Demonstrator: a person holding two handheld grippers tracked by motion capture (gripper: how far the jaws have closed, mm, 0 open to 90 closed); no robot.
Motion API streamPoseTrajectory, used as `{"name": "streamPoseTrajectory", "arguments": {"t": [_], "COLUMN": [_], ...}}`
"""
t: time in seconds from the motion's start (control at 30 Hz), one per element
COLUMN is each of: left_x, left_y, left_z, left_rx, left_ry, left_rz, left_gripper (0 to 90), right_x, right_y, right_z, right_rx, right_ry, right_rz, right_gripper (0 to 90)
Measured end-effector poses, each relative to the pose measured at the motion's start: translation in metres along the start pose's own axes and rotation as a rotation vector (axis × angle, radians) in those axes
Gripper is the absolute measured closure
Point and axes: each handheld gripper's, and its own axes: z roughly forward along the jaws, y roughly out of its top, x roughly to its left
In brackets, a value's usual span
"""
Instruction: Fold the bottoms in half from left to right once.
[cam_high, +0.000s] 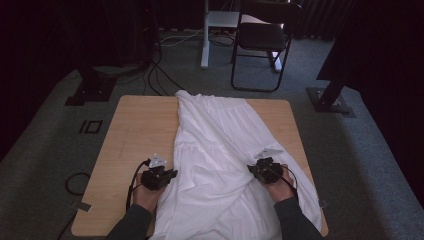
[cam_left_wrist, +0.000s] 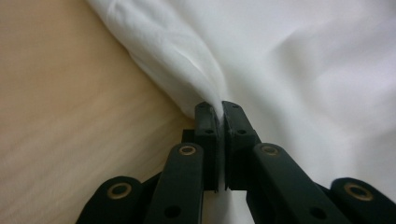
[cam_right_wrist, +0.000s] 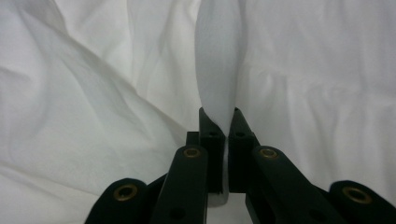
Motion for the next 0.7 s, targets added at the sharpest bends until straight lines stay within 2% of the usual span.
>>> {"name": "streamPoseTrajectory", "arguments": {"t": [0.1, 0.17, 0.23, 0.3, 0.33, 0.37, 0.4, 0.43, 0.47, 0.5, 0.53, 0.57, 0.6, 0.63, 0.67, 0.7], "left_x": [-0.011, -0.015, -0.020, -0.024, -0.025, -0.025, -0.024, -0.024, -0.026, -0.028, -0.030, -0.030, -0.030, -0.030, -0.033, -0.035], "left_y": [0.021, 0.034, 0.045, 0.051, 0.052, 0.052, 0.052, 0.052, 0.051, 0.050, 0.049, 0.047, 0.046, 0.046, 0.042, 0.040], "left_z": [-0.031, -0.050, -0.064, -0.072, -0.074, -0.074, -0.072, -0.072, -0.062, -0.054, -0.046, -0.039, -0.034, -0.034, -0.020, -0.014], "left_rx": [-0.116, -0.188, -0.237, -0.248, -0.243, -0.231, -0.222, -0.222, -0.182, -0.153, -0.134, -0.120, -0.115, -0.115, -0.087, -0.071], "left_ry": [0.031, 0.024, 0.048, 0.080, 0.102, 0.097, 0.080, 0.080, 0.054, 0.084, 0.098, 0.076, 0.052, 0.052, 0.040, 0.023], "left_rz": [0.049, 0.047, 0.061, 0.069, 0.068, 0.063, 0.055, 0.055, 0.039, 0.047, 0.047, 0.037, 0.033, 0.033, 0.027, 0.033], "left_gripper": [87.4, 87.5, 87.5, 87.5, 87.5, 87.5, 87.4, 86.8, 86.8, 83.6, 77.5, 69.9, 67.8, 65.8, 65.8, 58.1], "right_x": [-0.002, -0.002, 0.000, -0.001, -0.005, -0.013, -0.021, -0.021, -0.027, -0.040, -0.046, -0.052, -0.058, -0.058, -0.062, -0.076], "right_y": [0.004, 0.007, 0.010, 0.012, 0.013, 0.013, 0.011, 0.011, 0.009, 0.005, 0.003, -0.002, -0.007, -0.007, -0.012, -0.030], "right_z": [-0.016, -0.025, -0.035, -0.053, -0.066, -0.084, -0.098, -0.098, -0.107, -0.117, -0.116, -0.112, -0.106, -0.106, -0.101, -0.078], "right_rx": [-0.044, -0.066, -0.092, -0.149, -0.203, -0.273, -0.324, -0.324, -0.355, -0.358, -0.329, -0.297, -0.260, -0.260, -0.232, -0.134], "right_ry": [0.009, 0.024, 0.014, -0.019, -0.055, -0.117, -0.155, -0.155, -0.169, -0.190, -0.247, -0.278, -0.286, -0.286, -0.298, -0.338], "right_rz": [0.005, 0.004, -0.020, -0.034, -0.026, 0.011, 0.053, 0.053, 0.084, 0.126, 0.128, 0.135, 0.147, 0.147, 0.151, 0.155], "right_gripper": [87.8, 87.8, 87.8, 88.0, 88.2, 88.3, 88.3, 88.3, 88.3, 88.3, 88.2, 88.0, 87.8, 87.8, 87.4, 86.6]}}
